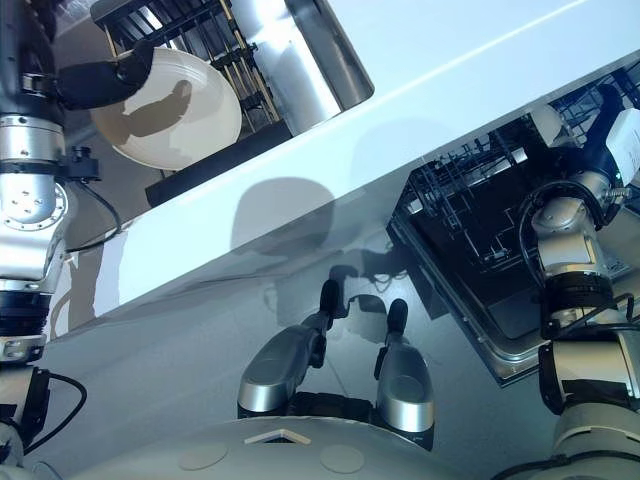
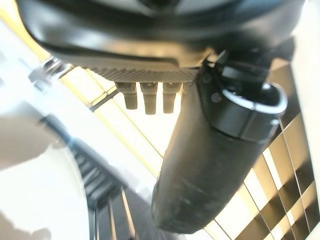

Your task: Pick up plates and place into dishwasher.

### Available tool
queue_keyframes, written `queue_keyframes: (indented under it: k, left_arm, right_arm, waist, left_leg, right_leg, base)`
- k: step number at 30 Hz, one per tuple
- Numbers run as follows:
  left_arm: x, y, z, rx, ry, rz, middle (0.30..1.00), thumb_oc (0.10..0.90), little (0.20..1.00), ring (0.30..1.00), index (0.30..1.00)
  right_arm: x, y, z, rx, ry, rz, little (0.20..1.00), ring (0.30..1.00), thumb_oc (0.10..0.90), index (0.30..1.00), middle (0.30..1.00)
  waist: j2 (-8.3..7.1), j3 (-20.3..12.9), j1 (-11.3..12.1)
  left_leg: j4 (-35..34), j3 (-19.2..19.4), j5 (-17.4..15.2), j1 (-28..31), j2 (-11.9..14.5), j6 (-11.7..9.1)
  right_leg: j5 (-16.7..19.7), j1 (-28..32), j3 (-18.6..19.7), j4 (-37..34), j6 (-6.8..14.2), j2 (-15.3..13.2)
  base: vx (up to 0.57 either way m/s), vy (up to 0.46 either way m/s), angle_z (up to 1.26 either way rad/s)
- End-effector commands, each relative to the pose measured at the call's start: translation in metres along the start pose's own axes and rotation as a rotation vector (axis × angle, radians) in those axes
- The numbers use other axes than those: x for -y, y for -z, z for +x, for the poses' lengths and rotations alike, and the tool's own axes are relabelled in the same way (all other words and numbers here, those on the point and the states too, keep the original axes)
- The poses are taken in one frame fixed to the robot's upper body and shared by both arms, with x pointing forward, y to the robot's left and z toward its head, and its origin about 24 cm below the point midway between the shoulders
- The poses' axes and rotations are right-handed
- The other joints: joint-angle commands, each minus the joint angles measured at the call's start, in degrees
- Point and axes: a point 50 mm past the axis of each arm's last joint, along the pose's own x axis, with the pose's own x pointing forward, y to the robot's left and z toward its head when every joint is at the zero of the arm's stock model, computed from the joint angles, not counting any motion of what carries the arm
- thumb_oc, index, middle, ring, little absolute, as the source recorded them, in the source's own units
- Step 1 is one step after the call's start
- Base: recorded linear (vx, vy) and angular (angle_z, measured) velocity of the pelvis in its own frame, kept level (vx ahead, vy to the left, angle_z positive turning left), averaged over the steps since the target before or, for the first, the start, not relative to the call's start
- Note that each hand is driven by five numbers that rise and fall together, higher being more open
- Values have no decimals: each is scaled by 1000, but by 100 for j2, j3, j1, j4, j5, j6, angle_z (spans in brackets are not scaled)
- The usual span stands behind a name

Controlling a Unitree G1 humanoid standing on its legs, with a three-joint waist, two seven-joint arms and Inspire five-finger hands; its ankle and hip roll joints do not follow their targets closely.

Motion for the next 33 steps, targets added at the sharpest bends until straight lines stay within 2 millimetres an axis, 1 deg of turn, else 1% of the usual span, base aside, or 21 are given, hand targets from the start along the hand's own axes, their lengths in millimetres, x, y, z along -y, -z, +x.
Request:
queue_keyframes:
  k: [1, 3, 7, 10, 11, 13, 15, 17, 20, 22, 25, 27, 28, 30, 31, 33]
  left_arm:
    - [-38, -15, 1, 88, -146, 106, 900, 800, 900, 900, 900]
    - [-43, -10, -2, 59, -156, 138, 900, 800, 900, 900, 900]
    - [-52, 9, -12, -60, -139, 219, 900, 800, 900, 900, 900]
    - [-63, 38, -27, -259, -88, 290, 900, 800, 900, 900, 900]
    - [-64, 42, -29, -292, -74, 289, 900, 800, 900, 900, 900]
    - [-67, 57, -39, -392, -29, 302, 900, 800, 900, 900, 900]
    - [-68, 74, -53, -516, 30, 278, 900, 800, 900, 900, 900]
    - [-68, 81, -58, -567, 53, 269, 900, 800, 900, 900, 900]
    - [-66, 95, -71, -667, 96, 266, 900, 800, 900, 900, 900]
    - [-65, 103, -78, -723, 135, 298, 900, 800, 900, 900, 900]
    - [-68, 106, -82, -723, 156, 397, 900, 800, 900, 900, 900]
    - [-74, 99, -78, -641, 107, 491, 900, 800, 900, 900, 900]
    - [-81, 91, -75, -566, 25, 529, 900, 800, 900, 900, 900]
    - [-85, 84, -73, -498, -37, 525, 900, 800, 900, 900, 900]
    - [-90, 77, -72, -458, -84, 507, 900, 800, 900, 900, 900]
    - [-93, 72, -74, -440, -110, 487, 900, 800, 900, 900, 900]
  right_arm:
    - [26, -4, -4, 144, 126, 36, 900, 900, 800, 900, 900]
    - [28, 0, -9, 152, 125, 54, 900, 900, 800, 900, 900]
    - [33, 5, -16, 171, 117, 76, 900, 900, 800, 900, 900]
    - [39, 6, -20, 201, 108, 88, 900, 900, 800, 900, 900]
    - [39, 6, -21, 205, 107, 91, 900, 900, 800, 900, 900]
    - [43, 2, -23, 227, 108, 108, 900, 900, 800, 900, 900]
    - [48, -5, -25, 264, 117, 139, 900, 900, 800, 900, 900]
    - [50, -8, -27, 287, 126, 157, 900, 900, 800, 900, 900]
    - [55, -21, -30, 348, 148, 207, 900, 900, 800, 900, 900]
    - [56, -27, -33, 386, 154, 231, 900, 900, 800, 900, 900]
    - [56, -34, -37, 427, 149, 243, 900, 900, 800, 900, 900]
    - [56, -35, -39, 450, 144, 229, 900, 900, 800, 900, 900]
    - [56, -31, -42, 452, 134, 214, 900, 900, 800, 900, 900]
    - [55, -27, -44, 447, 122, 203, 900, 900, 800, 900, 900]
    - [53, -19, -46, 433, 109, 189, 900, 900, 800, 900, 900]
    - [52, -13, -48, 412, 94, 185, 900, 900, 800, 900, 900]
  waist:
    - [-51, -1328, -110]
    - [-46, -1413, -136]
    - [-47, -1563, -164]
    - [-41, -1699, -189]
    - [-38, -1701, -192]
    - [-38, -1737, -209]
    - [-39, -1770, -244]
    - [-41, -1780, -255]
    - [-44, -1801, -293]
    - [-43, -1814, -308]
    - [-53, -1836, -321]
    - [-73, -1858, -324]
    - [-90, -1884, -319]
    - [-107, -1910, -314]
    - [-122, -1949, -299]
    - [-138, -1988, -287]
  left_leg:
    - [195, 262, -937, 207, -259, 37]
    - [200, 282, -980, 263, -268, 49]
    - [185, 307, -1031, 356, -285, 71]
    - [157, 341, -1062, 437, -290, 88]
    - [169, 355, -1025, 417, -287, 92]
    - [150, 378, -1043, 471, -280, 107]
    - [131, 402, -1059, 525, -282, 129]
    - [129, 417, -1069, 543, -280, 140]
    - [105, 436, -1085, 584, -288, 173]
    - [88, 451, -1093, 599, -295, 188]
    - [62, 457, -1087, 607, -306, 210]
    - [41, 474, -1097, 618, -311, 221]
    - [32, 486, -1102, 621, -315, 224]
    - [18, 493, -1107, 627, -316, 227]
    - [-12, 506, -1104, 636, -308, 221]
    - [-45, 500, -1093, 649, -303, 218]
  right_leg:
    - [-983, -443, 61, 1003, -121, 279]
    - [-998, -391, 75, 977, -112, 275]
    - [-1002, -293, 113, 902, -87, 271]
    - [-988, -212, 143, 823, -51, 271]
    - [-936, -225, 143, 814, -54, 273]
    - [-940, -184, 152, 796, -34, 273]
    - [-942, -151, 170, 783, -7, 277]
    - [-939, -137, 180, 775, 4, 280]
    - [-937, -121, 206, 762, 28, 288]
    - [-939, -126, 219, 763, 50, 291]
    - [-924, -129, 236, 741, 64, 300]
    - [-916, -121, 248, 701, 66, 307]
    - [-906, -113, 259, 662, 62, 313]
    - [-901, -103, 266, 630, 55, 320]
    - [-891, -89, 258, 581, 49, 327]
    - [-883, -66, 242, 541, 47, 334]
  base:
    - [0, 55, -4]
    - [5, 60, -6]
    - [14, 52, -11]
    - [10, 53, -10]
    - [-17, 46, -12]
    - [-1, 48, -10]
    - [13, 60, -14]
    - [4, 38, -7]
    - [-1, 47, -5]
    - [-10, 43, -6]
    - [-7, 44, -4]
    - [-9, 48, -4]
    - [-9, 41, -5]
    - [-9, 36, -6]
    - [-6, 34, -5]
    - [3, 21, -4]
